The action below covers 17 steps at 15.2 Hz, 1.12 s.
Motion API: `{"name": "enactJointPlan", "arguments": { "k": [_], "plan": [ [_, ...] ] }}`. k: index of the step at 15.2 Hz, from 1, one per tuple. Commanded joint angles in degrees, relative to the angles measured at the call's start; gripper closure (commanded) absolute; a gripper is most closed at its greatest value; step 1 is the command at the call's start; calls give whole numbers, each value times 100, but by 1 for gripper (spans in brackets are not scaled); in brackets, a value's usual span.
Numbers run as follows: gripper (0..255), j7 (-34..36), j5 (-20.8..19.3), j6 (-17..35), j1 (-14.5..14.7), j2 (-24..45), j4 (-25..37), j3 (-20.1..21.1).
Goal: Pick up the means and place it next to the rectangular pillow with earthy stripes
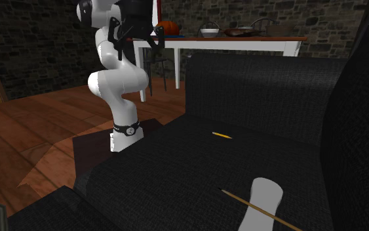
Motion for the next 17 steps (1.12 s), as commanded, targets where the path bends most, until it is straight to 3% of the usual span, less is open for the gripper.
{"name": "enactJointPlan", "arguments": {
  "k": [1,9,17],
  "plan": [
    [0,0,0,0,0,0,0,0],
    [0,1717,524,1101,-252,1271,91,776],
    [0,3388,590,2058,-559,2932,751,1405]
  ]
}}
